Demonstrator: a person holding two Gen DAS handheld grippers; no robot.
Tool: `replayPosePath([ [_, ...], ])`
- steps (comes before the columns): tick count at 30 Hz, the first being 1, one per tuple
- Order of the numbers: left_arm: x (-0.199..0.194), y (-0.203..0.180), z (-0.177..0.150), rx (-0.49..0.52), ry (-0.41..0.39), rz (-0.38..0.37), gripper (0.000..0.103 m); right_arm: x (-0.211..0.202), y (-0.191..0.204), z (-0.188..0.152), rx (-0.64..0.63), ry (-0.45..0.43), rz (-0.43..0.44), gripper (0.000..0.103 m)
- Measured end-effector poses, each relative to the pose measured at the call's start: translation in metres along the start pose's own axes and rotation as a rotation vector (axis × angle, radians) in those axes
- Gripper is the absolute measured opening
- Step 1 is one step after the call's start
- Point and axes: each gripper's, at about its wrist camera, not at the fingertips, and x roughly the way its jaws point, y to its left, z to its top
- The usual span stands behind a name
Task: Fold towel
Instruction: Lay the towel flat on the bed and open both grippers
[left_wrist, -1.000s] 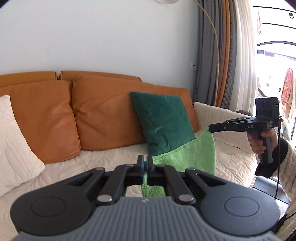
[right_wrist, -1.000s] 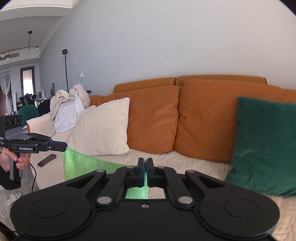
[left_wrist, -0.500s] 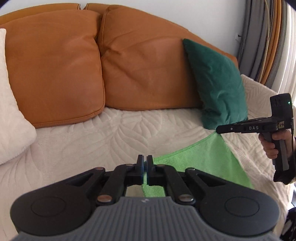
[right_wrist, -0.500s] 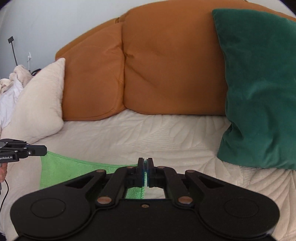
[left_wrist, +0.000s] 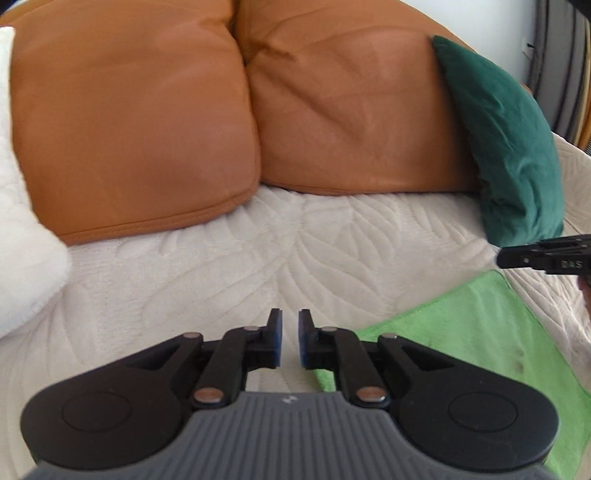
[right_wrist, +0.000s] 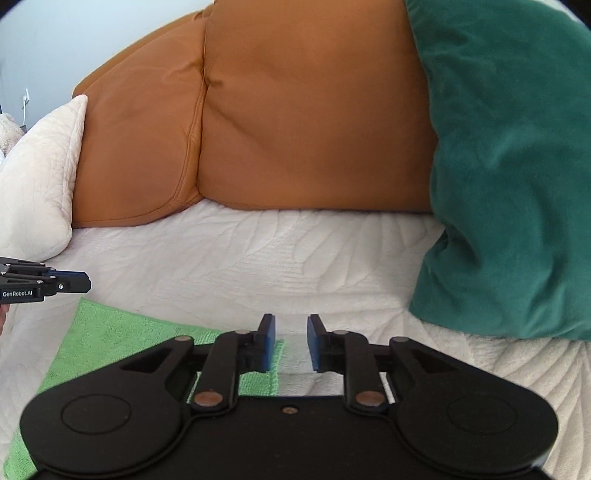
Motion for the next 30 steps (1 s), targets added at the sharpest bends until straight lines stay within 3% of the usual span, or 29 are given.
replayPosePath([
  [3, -0.03, 0.001, 0.004, 0.053, -0.054, 0.067, 0.034, -0.032, 0.001, 0.003, -0.037, -0.049, -0.004, 0.033],
  [5, -0.069, -0.013, 0.002, 0.166, -0.155, 0.151, 0.063, -0.057, 0.007, 0.003, -0.111, -0.085, -0.015, 0.038],
  [6, -0.091, -0.023, -0.001, 0.231, -0.218, 0.198, 0.07, -0.074, 0.012, 0.002, -0.174, -0.107, -0.031, 0.038],
  [7, -0.112, -0.033, -0.004, 0.297, -0.281, 0.245, 0.083, -0.092, 0.019, 0.0, -0.241, -0.131, -0.057, 0.039],
  [8, -0.131, -0.043, -0.008, 0.327, -0.326, 0.28, 0.088, -0.113, 0.028, -0.004, -0.313, -0.154, -0.09, 0.041],
  [9, -0.15, -0.054, -0.014, 0.343, -0.364, 0.309, 0.09, -0.127, 0.035, -0.008, -0.343, -0.163, -0.102, 0.041],
  [11, -0.172, -0.069, -0.025, 0.307, -0.363, 0.293, 0.09, -0.146, 0.042, -0.02, -0.331, -0.154, -0.069, 0.041],
  [14, -0.187, -0.09, -0.06, 0.202, -0.248, 0.174, 0.09, -0.158, 0.056, -0.058, -0.306, -0.071, -0.025, 0.038],
  [16, -0.187, -0.103, -0.083, 0.189, -0.17, 0.163, 0.09, -0.155, 0.065, -0.082, -0.341, -0.034, -0.049, 0.036],
  [20, -0.181, -0.121, -0.11, 0.206, -0.125, 0.198, 0.09, -0.136, 0.072, -0.117, -0.406, 0.031, -0.116, 0.027],
  [26, -0.18, -0.129, -0.119, 0.165, -0.125, 0.195, 0.09, -0.137, 0.067, -0.143, -0.429, 0.095, -0.131, 0.024],
  [30, -0.178, -0.139, -0.119, 0.153, -0.121, 0.203, 0.09, -0.148, 0.063, -0.148, -0.401, 0.071, -0.146, 0.024],
])
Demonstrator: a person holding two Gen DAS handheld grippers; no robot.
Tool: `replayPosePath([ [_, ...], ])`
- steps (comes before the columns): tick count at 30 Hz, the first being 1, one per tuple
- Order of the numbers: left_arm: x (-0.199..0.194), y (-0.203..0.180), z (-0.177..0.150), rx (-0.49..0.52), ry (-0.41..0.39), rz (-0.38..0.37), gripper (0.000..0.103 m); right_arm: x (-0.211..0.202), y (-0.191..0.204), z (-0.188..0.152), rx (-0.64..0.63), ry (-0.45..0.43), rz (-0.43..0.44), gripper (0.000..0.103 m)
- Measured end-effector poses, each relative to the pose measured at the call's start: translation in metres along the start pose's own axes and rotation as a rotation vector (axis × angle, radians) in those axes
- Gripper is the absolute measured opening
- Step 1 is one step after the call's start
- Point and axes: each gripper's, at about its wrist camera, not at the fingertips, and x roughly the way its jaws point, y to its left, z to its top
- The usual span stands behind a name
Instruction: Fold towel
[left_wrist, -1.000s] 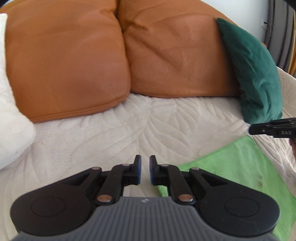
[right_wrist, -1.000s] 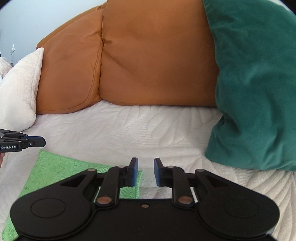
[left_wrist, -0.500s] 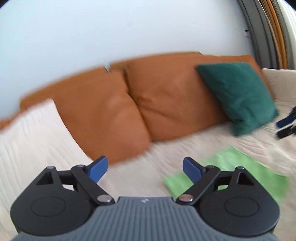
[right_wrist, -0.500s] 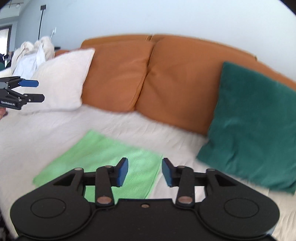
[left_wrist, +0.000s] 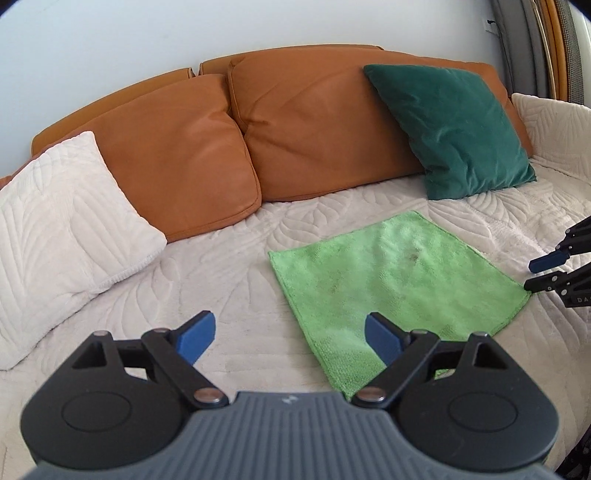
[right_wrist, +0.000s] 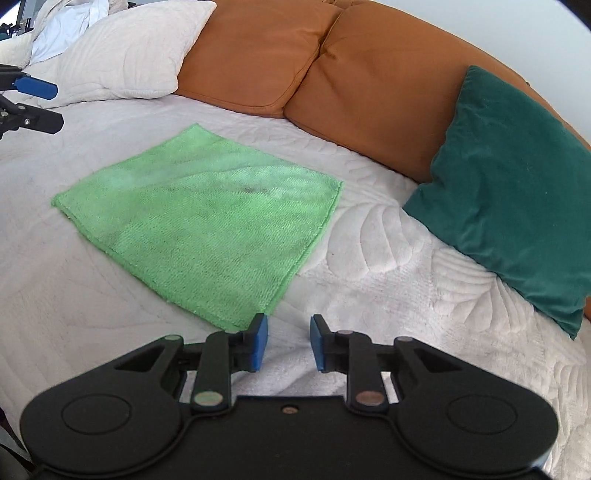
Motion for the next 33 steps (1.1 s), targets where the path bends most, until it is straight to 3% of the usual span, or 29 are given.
replayPosePath([
  [4, -0.008, -0.011, 0.017, -0.065, 0.001, 0.045, 0.093, -0.038, -0.01, 0.032, 0.266, -0.101, -0.009, 0.037],
  [6, -0.018, -0.02, 0.027, -0.119, -0.008, 0.042, 0.103, -0.058, -0.006, 0.048, 0.353, -0.135, 0.014, 0.042],
  [8, -0.028, -0.028, 0.033, -0.207, -0.002, 0.029, 0.103, -0.074, 0.011, 0.058, 0.408, -0.169, 0.021, 0.053],
  [11, -0.034, -0.039, 0.03, -0.317, 0.078, -0.031, 0.103, -0.083, 0.041, 0.057, 0.436, -0.16, 0.057, 0.054],
  [13, -0.032, -0.049, 0.022, -0.346, 0.156, -0.012, 0.103, -0.083, 0.053, 0.052, 0.445, -0.126, 0.063, 0.055],
  [17, -0.037, -0.062, 0.01, -0.302, 0.201, 0.044, 0.103, -0.086, 0.066, 0.041, 0.459, -0.093, 0.014, 0.055],
  [20, -0.05, -0.066, 0.006, -0.31, 0.174, 0.046, 0.103, -0.092, 0.062, 0.036, 0.512, -0.096, 0.037, 0.056],
  [25, -0.06, -0.069, 0.005, -0.303, 0.153, 0.062, 0.103, -0.097, 0.062, 0.034, 0.516, -0.103, 0.002, 0.057],
  [33, -0.049, -0.078, 0.0, -0.284, 0.175, 0.06, 0.103, -0.086, 0.056, 0.028, 0.507, -0.074, 0.012, 0.058],
])
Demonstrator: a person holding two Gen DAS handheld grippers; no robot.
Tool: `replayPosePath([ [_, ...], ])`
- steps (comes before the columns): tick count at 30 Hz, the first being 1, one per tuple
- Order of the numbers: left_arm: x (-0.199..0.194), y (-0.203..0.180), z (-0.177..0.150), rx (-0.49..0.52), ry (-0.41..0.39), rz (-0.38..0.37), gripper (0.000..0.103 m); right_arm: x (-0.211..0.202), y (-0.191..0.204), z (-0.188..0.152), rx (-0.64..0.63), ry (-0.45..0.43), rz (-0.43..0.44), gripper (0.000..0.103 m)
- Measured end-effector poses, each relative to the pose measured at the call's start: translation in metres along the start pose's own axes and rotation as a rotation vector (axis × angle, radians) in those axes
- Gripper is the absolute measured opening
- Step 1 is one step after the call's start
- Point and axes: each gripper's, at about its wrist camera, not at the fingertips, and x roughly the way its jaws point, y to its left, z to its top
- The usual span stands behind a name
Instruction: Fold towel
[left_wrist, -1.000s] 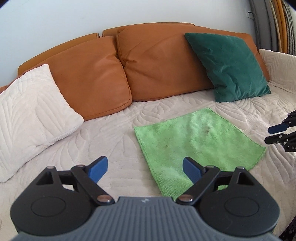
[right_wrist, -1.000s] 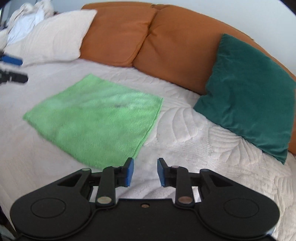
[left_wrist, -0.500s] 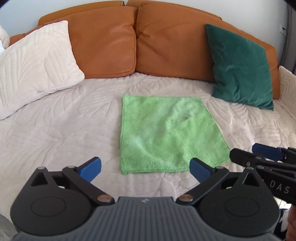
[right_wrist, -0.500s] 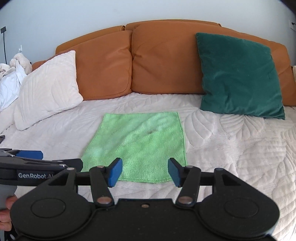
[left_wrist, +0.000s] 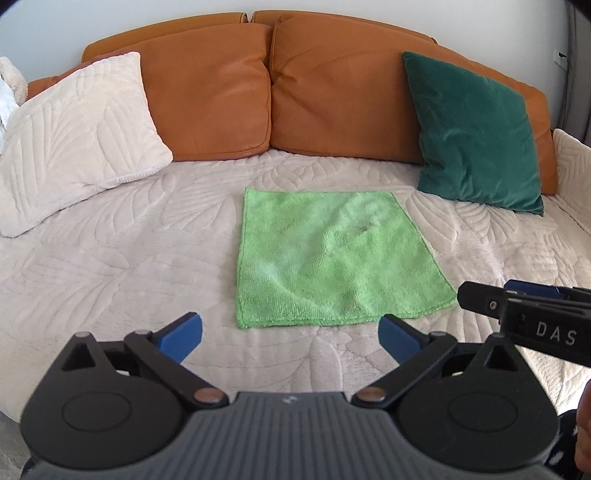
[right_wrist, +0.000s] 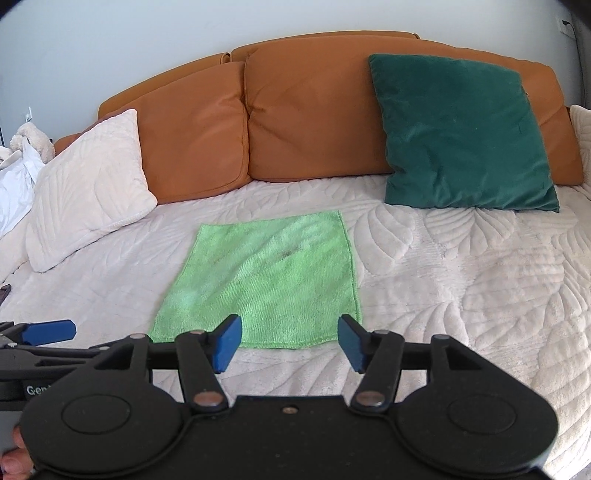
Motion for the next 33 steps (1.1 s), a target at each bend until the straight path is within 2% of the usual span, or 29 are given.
replayPosePath([
  [8, 0.013, 0.002, 0.003, -0.015, -0.044, 0.047, 0.103, 0.019, -0.003, 0.001, -0.034, 0.02, -0.05, 0.059],
  [15, 0.024, 0.007, 0.009, -0.015, -0.026, 0.035, 0.103, 0.028, -0.011, 0.007, 0.004, 0.014, -0.048, 0.059],
  [24, 0.022, 0.028, 0.003, 0.022, -0.066, -0.061, 0.103, 0.018, -0.025, 0.005, -0.037, -0.027, 0.02, 0.059],
  [27, 0.016, 0.043, 0.0, 0.019, -0.088, -0.125, 0.103, 0.015, -0.031, 0.007, -0.074, -0.009, 0.065, 0.059],
  [30, 0.015, 0.056, 0.001, 0.129, -0.052, -0.211, 0.103, 0.009, -0.034, 0.003, -0.177, 0.002, 0.083, 0.059],
  [32, 0.02, 0.06, 0.004, 0.226, -0.02, -0.218, 0.101, 0.006, -0.037, 0.003, -0.221, 0.025, 0.119, 0.059],
  [33, 0.021, 0.06, 0.005, 0.295, -0.036, -0.215, 0.101, 0.005, -0.038, 0.005, -0.231, 0.044, 0.14, 0.059],
])
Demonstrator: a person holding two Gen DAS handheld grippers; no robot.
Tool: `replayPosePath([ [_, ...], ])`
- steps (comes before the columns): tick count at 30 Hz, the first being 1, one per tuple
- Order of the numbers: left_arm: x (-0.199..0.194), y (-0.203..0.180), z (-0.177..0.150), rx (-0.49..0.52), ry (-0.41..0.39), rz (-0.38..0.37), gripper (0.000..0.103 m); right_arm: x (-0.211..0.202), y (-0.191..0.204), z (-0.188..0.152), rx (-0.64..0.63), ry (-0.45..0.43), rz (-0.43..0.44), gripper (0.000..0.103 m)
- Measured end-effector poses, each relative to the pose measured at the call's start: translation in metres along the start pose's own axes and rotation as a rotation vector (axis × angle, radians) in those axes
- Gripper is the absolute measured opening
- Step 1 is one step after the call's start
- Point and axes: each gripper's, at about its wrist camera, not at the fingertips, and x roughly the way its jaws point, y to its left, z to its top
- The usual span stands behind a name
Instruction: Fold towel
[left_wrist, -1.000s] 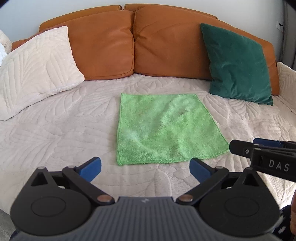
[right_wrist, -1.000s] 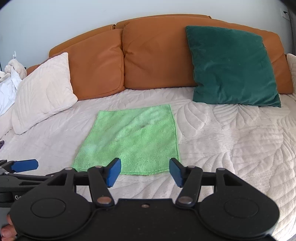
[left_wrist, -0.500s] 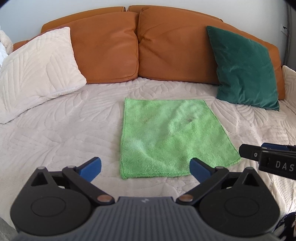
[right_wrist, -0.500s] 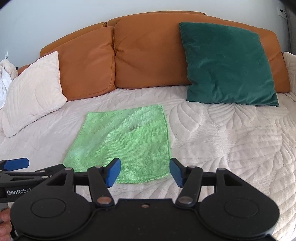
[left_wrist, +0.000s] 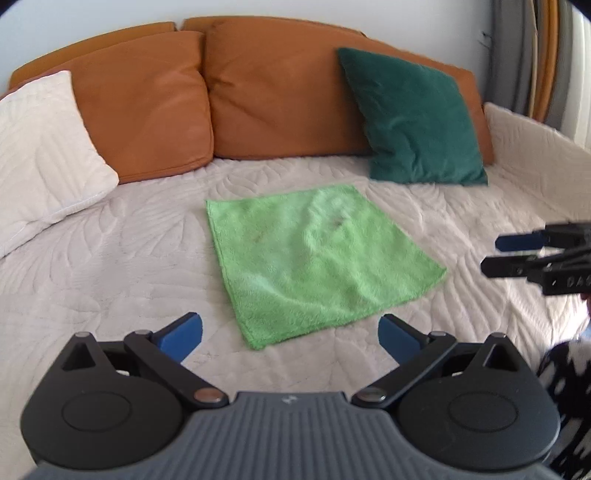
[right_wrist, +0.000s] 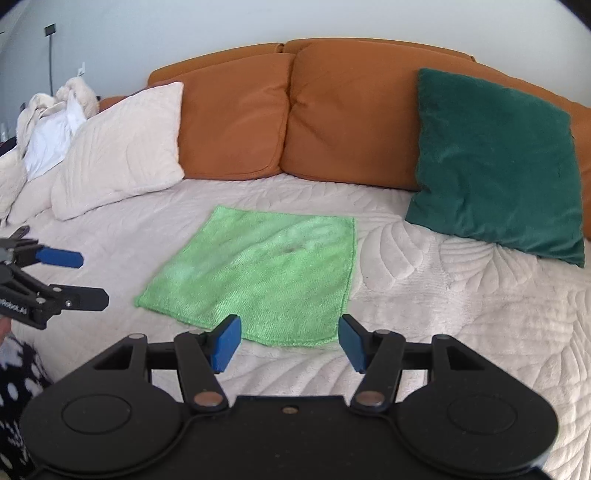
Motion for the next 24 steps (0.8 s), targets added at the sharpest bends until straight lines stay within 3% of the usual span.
replayPosePath([
  [3, 0.007, -0.001, 0.004, 0.241, -0.002, 0.029, 0.098, -0.003, -0.003, 0.004, -0.019, 0.0, 0.005, 0.059],
  [5, 0.013, 0.002, 0.006, 0.338, 0.001, 0.009, 0.085, -0.004, -0.004, 0.005, -0.016, 0.001, -0.001, 0.059],
  [8, 0.025, 0.009, 0.007, 0.41, 0.068, -0.021, 0.065, -0.003, -0.001, 0.003, -0.048, -0.014, -0.032, 0.059],
  [11, 0.029, 0.012, 0.0, 0.43, 0.088, -0.061, 0.065, 0.003, -0.003, 0.0, -0.101, 0.003, -0.034, 0.058],
  [15, 0.029, 0.004, -0.013, 0.535, 0.061, -0.038, 0.066, 0.01, -0.009, -0.002, -0.228, 0.031, -0.031, 0.057],
  [18, 0.029, -0.006, -0.022, 0.757, 0.041, 0.017, 0.067, 0.01, -0.01, 0.001, -0.423, 0.032, -0.013, 0.057],
  [21, 0.032, -0.008, -0.025, 0.926, 0.051, 0.013, 0.067, 0.017, -0.007, 0.002, -0.653, 0.06, -0.043, 0.056],
  [24, 0.04, -0.005, -0.022, 0.953, 0.091, -0.03, 0.067, 0.03, -0.005, -0.001, -0.784, 0.106, -0.013, 0.056],
])
